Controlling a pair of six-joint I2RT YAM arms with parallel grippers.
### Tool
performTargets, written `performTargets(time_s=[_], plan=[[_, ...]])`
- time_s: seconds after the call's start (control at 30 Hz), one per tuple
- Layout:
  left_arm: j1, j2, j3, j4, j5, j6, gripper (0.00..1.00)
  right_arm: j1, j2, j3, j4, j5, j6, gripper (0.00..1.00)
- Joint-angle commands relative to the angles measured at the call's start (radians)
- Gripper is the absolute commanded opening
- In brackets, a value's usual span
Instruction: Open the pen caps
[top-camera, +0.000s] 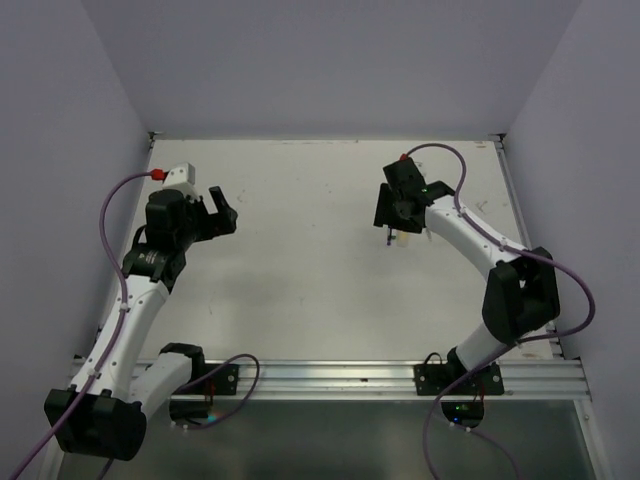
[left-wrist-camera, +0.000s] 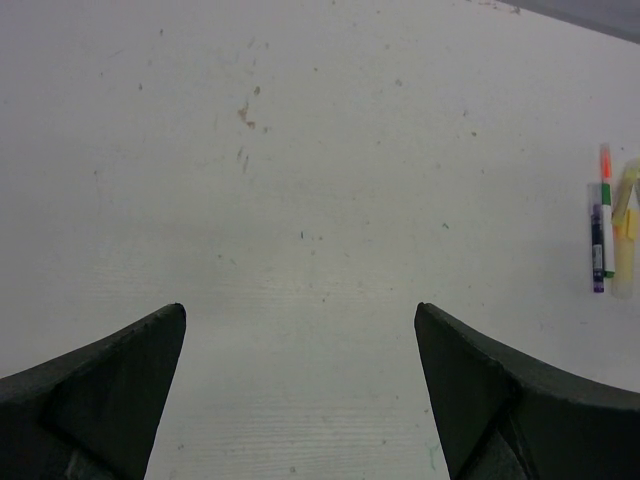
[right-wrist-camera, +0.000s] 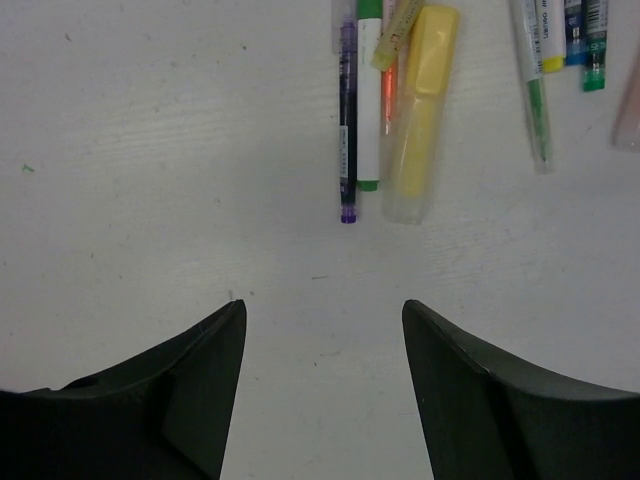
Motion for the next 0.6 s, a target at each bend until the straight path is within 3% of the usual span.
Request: performTargets(time_s=[0.0, 0.27, 0.57], plan=[[-0.005, -0.011, -0.018, 0.06, 0.031, 0.009, 1.0, 0.004, 0.056, 0.079, 0.058, 0.016, 0.051, 0.65], [-0.083, -0.037, -0.062, 0.074, 0.052, -0.025, 1.0, 0.001, 0.237, 0.099, 0.101, 0.059, 0.083, 0.52], [-0.085, -0.01, -0.062, 0.096, 0.087, -0.074, 1.0, -0.038, 0.325, 0.074, 0.141, 0.049, 0.089, 0.43]])
